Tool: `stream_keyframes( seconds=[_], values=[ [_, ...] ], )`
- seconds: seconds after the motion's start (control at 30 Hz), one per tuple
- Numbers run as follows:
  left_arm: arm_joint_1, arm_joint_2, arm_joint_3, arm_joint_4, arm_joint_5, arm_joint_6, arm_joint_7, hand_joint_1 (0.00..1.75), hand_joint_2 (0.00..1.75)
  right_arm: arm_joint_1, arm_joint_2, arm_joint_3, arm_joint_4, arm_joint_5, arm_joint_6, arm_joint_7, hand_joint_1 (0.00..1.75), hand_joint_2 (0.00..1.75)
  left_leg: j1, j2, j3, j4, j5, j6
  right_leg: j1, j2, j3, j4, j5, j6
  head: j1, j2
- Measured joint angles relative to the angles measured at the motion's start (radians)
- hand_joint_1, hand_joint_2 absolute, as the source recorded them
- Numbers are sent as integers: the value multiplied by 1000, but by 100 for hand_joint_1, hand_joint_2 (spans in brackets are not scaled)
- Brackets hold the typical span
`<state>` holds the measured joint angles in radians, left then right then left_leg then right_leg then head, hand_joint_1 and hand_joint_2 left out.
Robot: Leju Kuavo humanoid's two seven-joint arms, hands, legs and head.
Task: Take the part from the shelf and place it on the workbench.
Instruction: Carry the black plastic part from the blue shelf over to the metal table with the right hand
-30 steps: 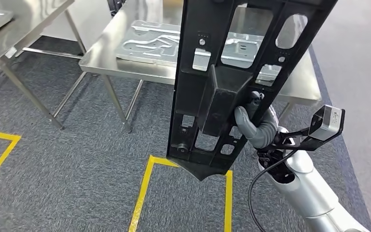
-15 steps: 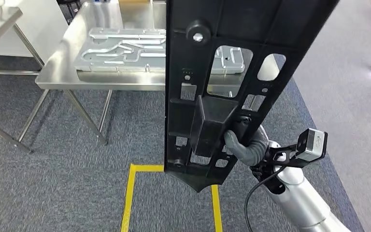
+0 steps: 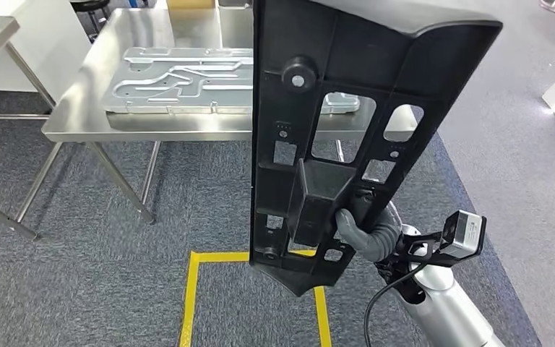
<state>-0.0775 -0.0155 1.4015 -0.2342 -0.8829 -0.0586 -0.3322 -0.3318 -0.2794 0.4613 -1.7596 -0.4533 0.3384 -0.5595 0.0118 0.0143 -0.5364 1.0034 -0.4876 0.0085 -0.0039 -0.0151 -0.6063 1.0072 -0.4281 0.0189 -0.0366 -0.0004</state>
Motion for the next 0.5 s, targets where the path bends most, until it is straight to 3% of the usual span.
stream_keyframes(
  seconds=[0.07,0.13,0.17,0.23,0.27,0.3,0.33,0.4,0.43,0.47,0.5],
  values=[
    [-1,0,0,0,0,0,-2,0,175,10,8,-4,-8,10,1,0,175,175,0,4,6,-3,-7,-11,0,7,4,-5,-5,-11,0,0],
    [-2,0,0,0,0,0,-3,0,175,15,15,-7,-16,15,0,0,175,175,0,3,-1,29,-27,-20,-5,12,19,-15,-9,-24,0,0],
    [-2,0,0,0,0,0,-3,0,175,16,19,-8,-19,16,0,1,175,175,1,0,-23,77,-49,-23,-7,13,28,-18,-12,-30,0,0],
    [-1,0,0,0,0,0,-3,0,175,20,27,-9,-19,17,0,1,175,175,2,-5,-101,216,-99,-27,-5,17,42,-19,-24,-37,0,0],
    [0,0,0,0,0,0,-3,0,175,22,30,-9,-19,18,0,2,175,175,2,-5,-141,274,-110,-28,-3,20,48,-19,-30,-38,0,0],
    [2,0,0,0,0,0,-3,0,175,24,32,-10,-19,18,0,4,175,175,2,-5,-166,299,-100,-29,-2,24,56,-18,-37,-38,0,0],
    [3,0,0,0,0,0,-3,0,175,24,33,-10,-19,17,0,6,175,175,2,-5,-173,286,-71,-27,-2,27,66,-17,-45,-37,0,0],
    [4,1,0,0,-2,-1,-3,0,175,22,33,-13,-19,14,0,11,175,175,1,-6,-137,160,26,-20,-1,32,91,-16,-65,-33,0,0],
    [4,3,0,0,-4,-1,-4,0,175,20,33,-15,-19,11,1,12,175,175,-1,-9,-112,96,59,-16,2,33,100,-15,-76,-30,0,0],
    [4,4,0,0,-4,-1,-4,0,175,18,33,-17,-19,9,1,13,175,175,-3,-11,-92,48,77,-12,3,35,106,-15,-83,-25,0,0],
    [3,5,0,0,-5,-1,-4,0,175,16,33,-19,-19,8,2,13,175,175,-5,-13,-83,26,77,-8,3,36,109,-15,-88,-19,0,0]
  ],
)
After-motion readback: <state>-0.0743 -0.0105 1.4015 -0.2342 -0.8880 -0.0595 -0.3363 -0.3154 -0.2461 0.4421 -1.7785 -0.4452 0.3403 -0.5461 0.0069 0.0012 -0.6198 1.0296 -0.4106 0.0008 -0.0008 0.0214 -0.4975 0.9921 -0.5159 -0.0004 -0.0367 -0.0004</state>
